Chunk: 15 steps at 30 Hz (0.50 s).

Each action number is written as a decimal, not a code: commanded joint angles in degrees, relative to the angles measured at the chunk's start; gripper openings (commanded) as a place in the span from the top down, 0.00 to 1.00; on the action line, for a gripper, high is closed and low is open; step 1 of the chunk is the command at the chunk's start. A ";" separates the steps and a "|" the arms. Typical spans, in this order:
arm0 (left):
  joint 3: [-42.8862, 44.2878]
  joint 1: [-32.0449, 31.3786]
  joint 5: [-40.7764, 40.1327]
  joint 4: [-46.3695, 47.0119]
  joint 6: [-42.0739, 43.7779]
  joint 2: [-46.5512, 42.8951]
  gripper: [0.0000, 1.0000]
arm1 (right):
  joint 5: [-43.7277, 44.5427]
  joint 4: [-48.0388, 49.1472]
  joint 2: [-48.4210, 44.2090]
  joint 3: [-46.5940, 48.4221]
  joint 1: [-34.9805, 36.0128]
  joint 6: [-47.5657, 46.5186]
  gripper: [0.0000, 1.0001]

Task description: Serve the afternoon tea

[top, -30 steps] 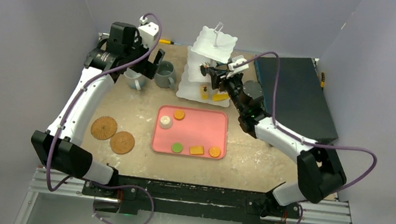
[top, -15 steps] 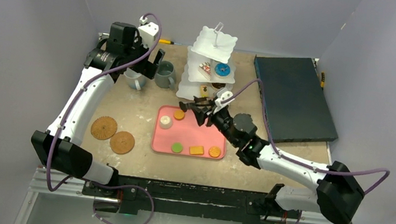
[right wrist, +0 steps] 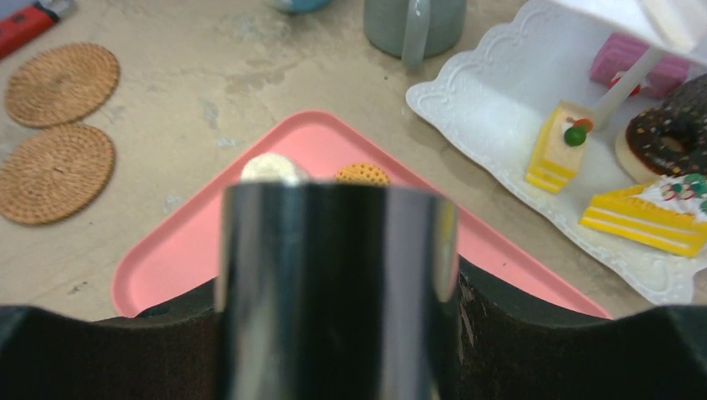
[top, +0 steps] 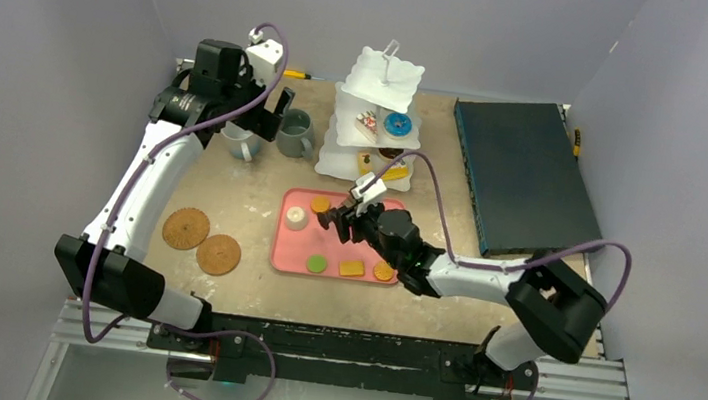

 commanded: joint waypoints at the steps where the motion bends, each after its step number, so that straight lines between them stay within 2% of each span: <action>1: 1.08 0.52 0.50 0.62 0.20 -2.11 0.02 | 0.69 6.31 4.69 4.31 0.06 0.49 0.40; 15: 0.85 0.90 0.57 1.22 0.56 -1.54 0.02 | 0.72 9.78 13.79 9.23 -0.02 -2.13 0.40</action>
